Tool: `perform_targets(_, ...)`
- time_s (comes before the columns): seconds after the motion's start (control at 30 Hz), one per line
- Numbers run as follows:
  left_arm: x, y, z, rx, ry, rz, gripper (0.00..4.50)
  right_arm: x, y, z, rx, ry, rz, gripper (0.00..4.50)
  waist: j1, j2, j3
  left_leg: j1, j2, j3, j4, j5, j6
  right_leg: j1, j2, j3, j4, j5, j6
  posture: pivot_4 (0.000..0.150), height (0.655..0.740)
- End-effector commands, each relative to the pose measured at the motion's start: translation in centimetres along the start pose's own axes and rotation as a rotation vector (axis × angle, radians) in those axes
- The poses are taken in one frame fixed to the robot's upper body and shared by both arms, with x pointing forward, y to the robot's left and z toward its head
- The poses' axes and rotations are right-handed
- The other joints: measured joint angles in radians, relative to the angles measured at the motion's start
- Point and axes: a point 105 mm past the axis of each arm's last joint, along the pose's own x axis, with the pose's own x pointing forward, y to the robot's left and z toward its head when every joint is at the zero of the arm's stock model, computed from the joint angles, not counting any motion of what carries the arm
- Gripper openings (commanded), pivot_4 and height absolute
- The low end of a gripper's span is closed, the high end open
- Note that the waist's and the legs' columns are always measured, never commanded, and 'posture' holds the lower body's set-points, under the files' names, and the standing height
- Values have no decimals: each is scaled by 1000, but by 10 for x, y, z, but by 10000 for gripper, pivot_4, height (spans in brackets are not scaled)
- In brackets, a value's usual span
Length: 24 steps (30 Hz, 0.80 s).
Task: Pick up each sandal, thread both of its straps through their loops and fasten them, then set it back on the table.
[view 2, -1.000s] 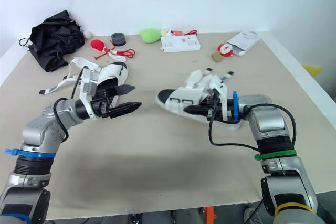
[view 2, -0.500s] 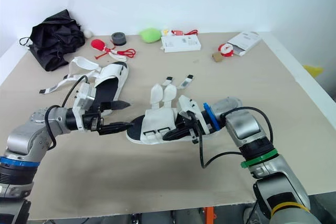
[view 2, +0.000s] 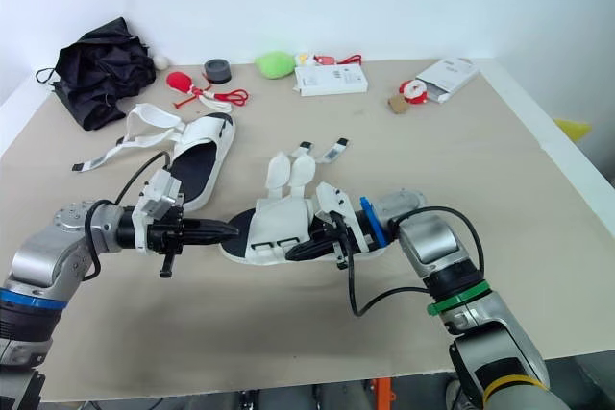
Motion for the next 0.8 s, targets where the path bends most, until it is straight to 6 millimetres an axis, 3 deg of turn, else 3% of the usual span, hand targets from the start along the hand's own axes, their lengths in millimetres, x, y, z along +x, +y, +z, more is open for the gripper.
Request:
perform_targets(0.03,-2,12,3,72,56,39,1606,0,3,5,-42,0,29,0,0,0,0,0,0,0,0,0,0,0,0,0,0,0,0,1500,7400)
perform_targets(0.57,14,1,-18,85,123,-1,1606,-8,-13,-3,-41,31,16,0,-1,0,0,0,1,1,3,1,0,-1,0,1,4,0,0,1500,7400)
perform_targets(0.67,17,10,-32,108,175,64,1606,-9,-12,-4,-38,33,21,0,0,0,0,1,0,1,3,2,1,-1,0,1,5,0,0,1500,7400)
perform_targets(0.8,25,17,-37,149,209,90,1606,-10,-11,-3,-38,31,22,0,0,0,0,2,0,1,4,2,1,0,0,1,6,0,1,1500,7400)
